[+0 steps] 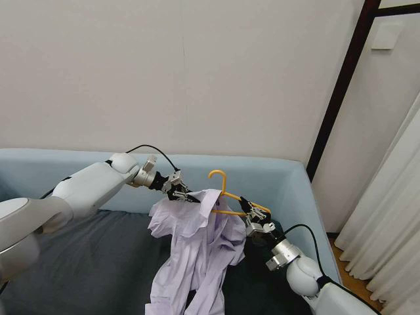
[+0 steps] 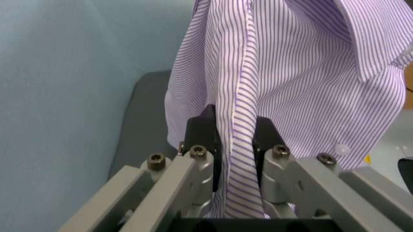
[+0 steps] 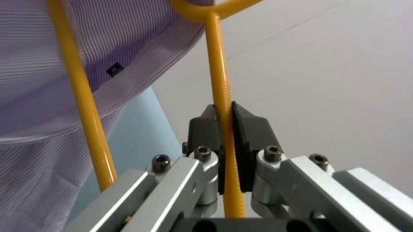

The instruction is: Pick up the clothes from the sofa and hang them on the clothes hanger.

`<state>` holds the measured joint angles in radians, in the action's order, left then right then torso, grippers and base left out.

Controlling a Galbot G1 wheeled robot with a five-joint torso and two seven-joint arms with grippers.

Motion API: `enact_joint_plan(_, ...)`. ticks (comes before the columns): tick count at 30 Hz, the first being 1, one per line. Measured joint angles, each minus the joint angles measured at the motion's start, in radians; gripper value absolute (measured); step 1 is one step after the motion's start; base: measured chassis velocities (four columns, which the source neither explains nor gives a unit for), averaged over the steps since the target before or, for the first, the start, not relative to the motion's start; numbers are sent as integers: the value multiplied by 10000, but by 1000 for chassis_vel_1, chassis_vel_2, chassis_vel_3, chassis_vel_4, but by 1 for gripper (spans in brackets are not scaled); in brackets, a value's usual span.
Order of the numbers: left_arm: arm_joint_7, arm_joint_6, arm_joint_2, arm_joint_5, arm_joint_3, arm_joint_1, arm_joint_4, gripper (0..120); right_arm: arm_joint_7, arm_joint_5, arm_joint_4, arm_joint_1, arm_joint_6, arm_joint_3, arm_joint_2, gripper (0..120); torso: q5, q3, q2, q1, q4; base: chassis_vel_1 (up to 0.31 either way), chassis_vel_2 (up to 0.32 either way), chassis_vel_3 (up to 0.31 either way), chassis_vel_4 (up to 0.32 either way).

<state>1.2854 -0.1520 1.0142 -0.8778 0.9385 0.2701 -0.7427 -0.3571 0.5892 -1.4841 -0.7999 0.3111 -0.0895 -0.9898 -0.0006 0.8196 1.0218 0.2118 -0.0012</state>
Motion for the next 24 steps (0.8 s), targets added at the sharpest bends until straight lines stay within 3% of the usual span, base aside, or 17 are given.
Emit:
enact_joint_plan(4,-15,-150,-20,110,-110,-69,19,8,-62,-633,-382,-211,-357,-176,19,8,0,0,0,0,0,0,0,0,0)
enact_joint_plan(8,-77,-158,26,26,-167,-71,131,8,-277,-1219,-1043,-495,-681,-269,122,26,0,0,1,0,0,0,0,0,0)
enact_joint_plan(14,-200,-127,83,-212,-251,-88,139,8,-362,-1389,-1526,-935,-654,22,262,40,2,-1,0,0,0,0,0,0,0)
enact_joint_plan(15,-224,-117,97,-253,-280,-105,135,8,-376,-1412,-1652,-1088,-626,121,298,49,1,-1,0,0,0,0,0,0,0)
enact_joint_plan(24,-669,79,45,-1201,-489,-174,-26,8,-868,-2251,-2086,-2872,-537,755,105,81,0,-1,1,-1,0,0,0,0,0)
